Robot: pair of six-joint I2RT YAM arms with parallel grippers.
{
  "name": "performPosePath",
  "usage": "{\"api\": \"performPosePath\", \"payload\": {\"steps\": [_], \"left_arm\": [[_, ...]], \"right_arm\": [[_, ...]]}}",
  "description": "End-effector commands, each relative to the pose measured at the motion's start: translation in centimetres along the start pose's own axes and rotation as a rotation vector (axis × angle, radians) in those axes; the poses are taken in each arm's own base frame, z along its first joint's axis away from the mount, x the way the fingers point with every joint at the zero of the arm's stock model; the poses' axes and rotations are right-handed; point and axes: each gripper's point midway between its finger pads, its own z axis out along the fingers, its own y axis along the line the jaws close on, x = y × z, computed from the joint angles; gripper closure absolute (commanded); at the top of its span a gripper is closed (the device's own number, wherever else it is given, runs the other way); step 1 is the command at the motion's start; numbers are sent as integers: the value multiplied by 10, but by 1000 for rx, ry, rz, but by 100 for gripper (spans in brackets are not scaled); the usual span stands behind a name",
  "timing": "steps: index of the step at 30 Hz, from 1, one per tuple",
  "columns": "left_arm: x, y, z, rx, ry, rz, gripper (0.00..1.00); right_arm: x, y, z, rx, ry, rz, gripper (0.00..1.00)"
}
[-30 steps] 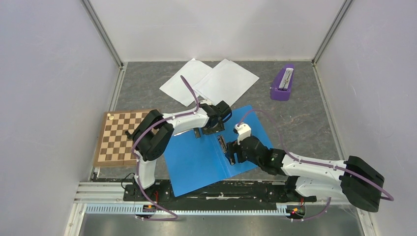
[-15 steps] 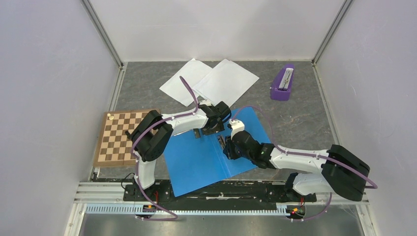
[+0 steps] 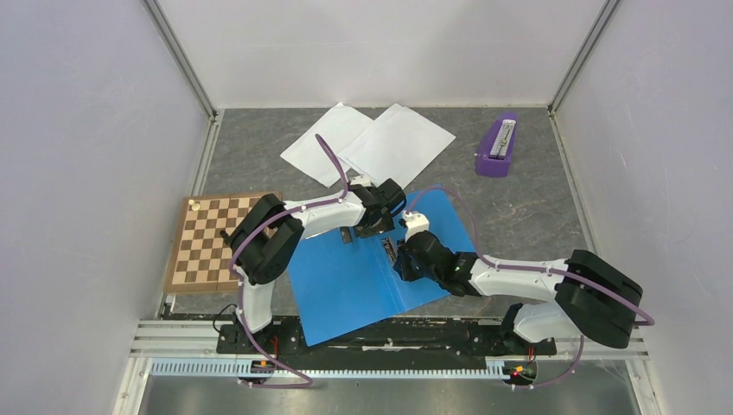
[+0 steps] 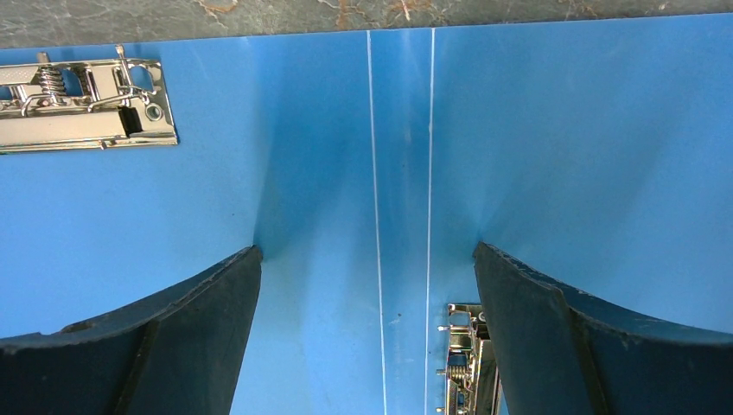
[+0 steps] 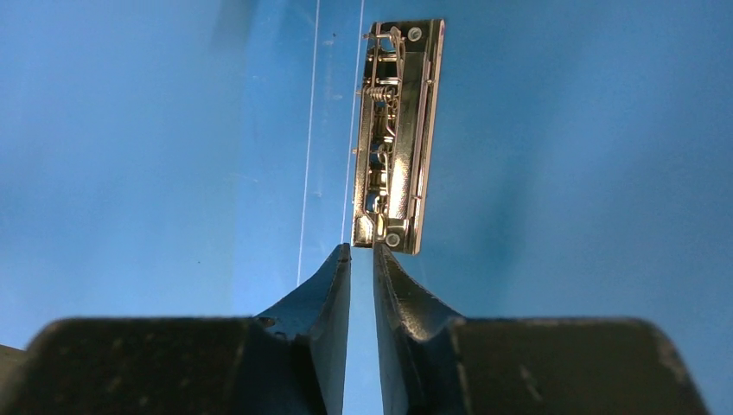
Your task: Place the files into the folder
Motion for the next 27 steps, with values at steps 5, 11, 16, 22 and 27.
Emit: {"api": "performPosePath", "payload": {"steps": [5,11,16,22,27], "left_arm": [[47,42,43,-163,108,38,1],[49,44,44,-167,113,43,1],[52,45,46,-169,121,47,1],[56,48,50,-179,134,67,1],[65,51,55,-170,160,79,1]], "right_arm": [[-7,-1,5,8,-46,28,82],[-4,0,9,7,-35,28,81],[3,-7,11,35,-20,28,86],[17,-25,9,106,9,24,92],[31,-30,10,110,48,21,88]]}}
